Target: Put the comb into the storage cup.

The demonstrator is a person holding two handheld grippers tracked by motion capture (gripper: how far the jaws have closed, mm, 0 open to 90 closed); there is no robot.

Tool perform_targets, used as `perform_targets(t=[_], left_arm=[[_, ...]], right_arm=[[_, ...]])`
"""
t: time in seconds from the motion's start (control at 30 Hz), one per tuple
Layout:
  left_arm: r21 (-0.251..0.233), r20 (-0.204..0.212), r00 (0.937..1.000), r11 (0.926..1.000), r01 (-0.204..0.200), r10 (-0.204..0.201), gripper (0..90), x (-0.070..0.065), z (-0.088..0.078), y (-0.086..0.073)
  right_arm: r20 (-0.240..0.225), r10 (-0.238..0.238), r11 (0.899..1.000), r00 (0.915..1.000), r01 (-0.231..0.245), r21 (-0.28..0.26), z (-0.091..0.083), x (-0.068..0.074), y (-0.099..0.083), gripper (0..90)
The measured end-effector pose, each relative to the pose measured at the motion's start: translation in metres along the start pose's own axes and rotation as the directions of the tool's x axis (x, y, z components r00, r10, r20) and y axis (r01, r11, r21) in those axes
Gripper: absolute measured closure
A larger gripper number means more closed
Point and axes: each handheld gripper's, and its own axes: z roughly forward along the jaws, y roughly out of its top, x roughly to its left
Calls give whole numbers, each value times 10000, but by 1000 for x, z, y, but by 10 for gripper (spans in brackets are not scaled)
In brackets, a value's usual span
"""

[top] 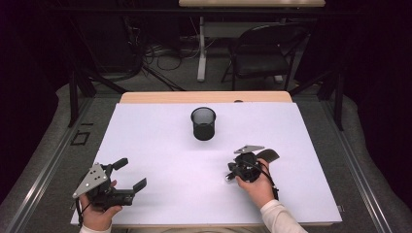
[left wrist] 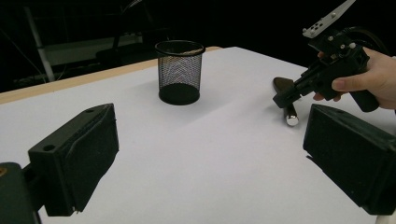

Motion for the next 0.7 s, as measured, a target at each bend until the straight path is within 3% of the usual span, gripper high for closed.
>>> perform_targets(t=[0.7], left_arm=[[9,0,10000,10000,32,-32,34,1,0,0]], right_arm=[[16,-131,9990,9999,130,424,3,4,-4,900]])
